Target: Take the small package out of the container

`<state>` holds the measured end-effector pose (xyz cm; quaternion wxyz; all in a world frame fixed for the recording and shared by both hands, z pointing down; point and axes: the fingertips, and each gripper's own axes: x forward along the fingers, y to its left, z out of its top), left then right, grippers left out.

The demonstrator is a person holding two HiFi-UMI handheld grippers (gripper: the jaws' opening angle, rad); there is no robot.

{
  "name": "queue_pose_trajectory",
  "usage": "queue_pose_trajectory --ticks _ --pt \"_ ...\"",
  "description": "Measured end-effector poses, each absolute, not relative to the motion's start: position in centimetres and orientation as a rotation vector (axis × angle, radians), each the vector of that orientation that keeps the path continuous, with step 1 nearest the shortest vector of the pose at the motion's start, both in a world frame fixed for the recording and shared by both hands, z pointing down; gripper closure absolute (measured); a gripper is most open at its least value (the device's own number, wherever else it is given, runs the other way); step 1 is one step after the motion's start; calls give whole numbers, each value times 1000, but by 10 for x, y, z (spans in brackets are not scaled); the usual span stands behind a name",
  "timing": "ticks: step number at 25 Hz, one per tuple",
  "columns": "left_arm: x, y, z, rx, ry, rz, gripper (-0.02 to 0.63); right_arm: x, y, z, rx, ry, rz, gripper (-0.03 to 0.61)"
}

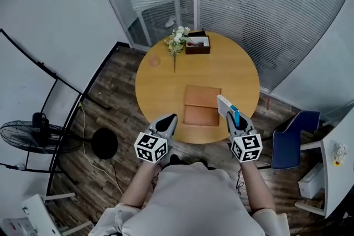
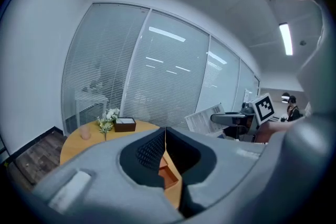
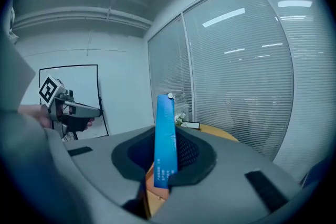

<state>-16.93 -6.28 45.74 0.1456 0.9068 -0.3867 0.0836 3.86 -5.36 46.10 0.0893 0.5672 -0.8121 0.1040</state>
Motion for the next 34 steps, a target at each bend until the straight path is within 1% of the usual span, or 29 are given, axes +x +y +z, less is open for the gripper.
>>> queue_pose_trajectory --ticks 11,34 --pt "-170 -92 443 2658 -1036 225 594 44 -59 430 1801 -2393 268 529" --pt "-185 -117 447 2646 -1040 218 595 27 -82 428 1805 -2396 267 529"
